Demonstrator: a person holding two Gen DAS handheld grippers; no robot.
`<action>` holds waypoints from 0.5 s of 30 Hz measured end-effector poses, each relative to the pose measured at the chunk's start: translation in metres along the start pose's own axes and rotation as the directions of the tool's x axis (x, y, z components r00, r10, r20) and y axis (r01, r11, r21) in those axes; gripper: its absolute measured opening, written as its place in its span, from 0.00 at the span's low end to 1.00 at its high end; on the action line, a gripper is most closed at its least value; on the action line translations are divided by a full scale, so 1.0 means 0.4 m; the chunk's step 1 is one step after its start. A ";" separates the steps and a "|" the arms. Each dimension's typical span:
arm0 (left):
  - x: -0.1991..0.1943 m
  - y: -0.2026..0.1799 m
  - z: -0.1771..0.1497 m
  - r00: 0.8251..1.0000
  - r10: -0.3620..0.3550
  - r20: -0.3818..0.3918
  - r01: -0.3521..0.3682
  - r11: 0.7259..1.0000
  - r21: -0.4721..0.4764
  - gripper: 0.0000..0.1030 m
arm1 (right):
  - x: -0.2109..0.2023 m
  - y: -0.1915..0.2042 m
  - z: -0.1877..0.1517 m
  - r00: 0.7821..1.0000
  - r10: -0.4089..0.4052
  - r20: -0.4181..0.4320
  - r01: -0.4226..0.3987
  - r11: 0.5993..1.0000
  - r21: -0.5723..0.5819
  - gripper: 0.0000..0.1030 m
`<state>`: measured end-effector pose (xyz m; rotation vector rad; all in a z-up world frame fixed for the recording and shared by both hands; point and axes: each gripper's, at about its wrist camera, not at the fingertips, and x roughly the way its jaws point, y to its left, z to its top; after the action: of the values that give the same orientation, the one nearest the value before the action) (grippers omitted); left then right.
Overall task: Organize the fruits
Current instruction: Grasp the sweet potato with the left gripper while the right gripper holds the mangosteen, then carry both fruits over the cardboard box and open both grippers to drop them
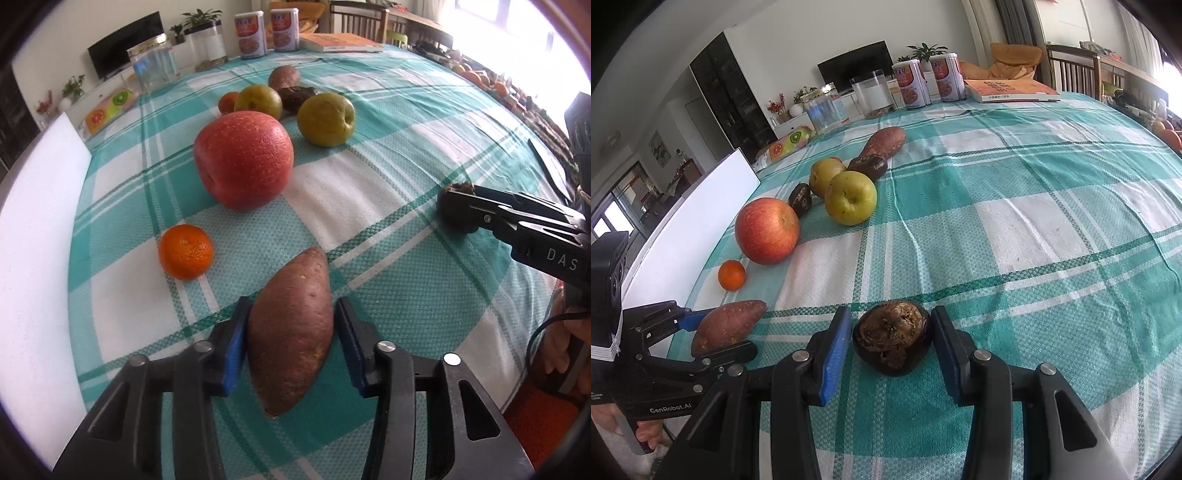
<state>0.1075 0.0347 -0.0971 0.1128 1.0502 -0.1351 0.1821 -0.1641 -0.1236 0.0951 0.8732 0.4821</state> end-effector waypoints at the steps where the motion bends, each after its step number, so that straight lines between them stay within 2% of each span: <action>1: -0.002 0.003 -0.003 1.000 0.002 -0.002 -0.002 1.000 -0.015 0.41 | 0.001 0.000 0.001 1.000 0.004 -0.002 -0.004 1.000 0.000 0.43; 3: -0.012 0.021 -0.018 1.000 -0.028 -0.001 0.028 0.996 -0.080 0.40 | 0.002 0.001 0.001 1.000 0.020 -0.007 -0.020 1.000 -0.002 0.42; 7: -0.068 0.062 -0.063 0.988 -0.152 0.027 0.154 0.967 -0.205 0.40 | -0.004 0.007 -0.001 0.998 0.060 -0.005 -0.060 0.998 -0.007 0.33; 11: -0.125 0.082 -0.096 0.987 -0.150 0.055 0.159 0.962 -0.223 0.40 | 0.002 -0.004 0.000 0.997 0.075 -0.014 -0.075 0.997 0.022 0.35; 12: -0.134 0.088 -0.102 0.987 -0.149 0.058 0.159 0.960 -0.231 0.40 | 0.002 -0.008 0.001 0.997 0.069 -0.017 -0.069 0.997 0.032 0.39; 14: -0.147 0.102 -0.113 0.987 -0.147 0.066 0.159 0.956 -0.248 0.40 | -0.005 -0.016 0.002 0.996 0.091 -0.009 -0.091 0.995 0.048 0.73; 15: -0.155 0.108 -0.120 0.987 -0.145 0.072 0.159 0.953 -0.257 0.40 | -0.013 -0.015 0.003 0.995 0.101 0.000 -0.101 0.994 0.048 0.77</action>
<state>0.0434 0.0884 -0.0658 -0.2112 1.0152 -0.1370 0.1823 -0.1719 -0.1208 0.1832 0.8850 0.5563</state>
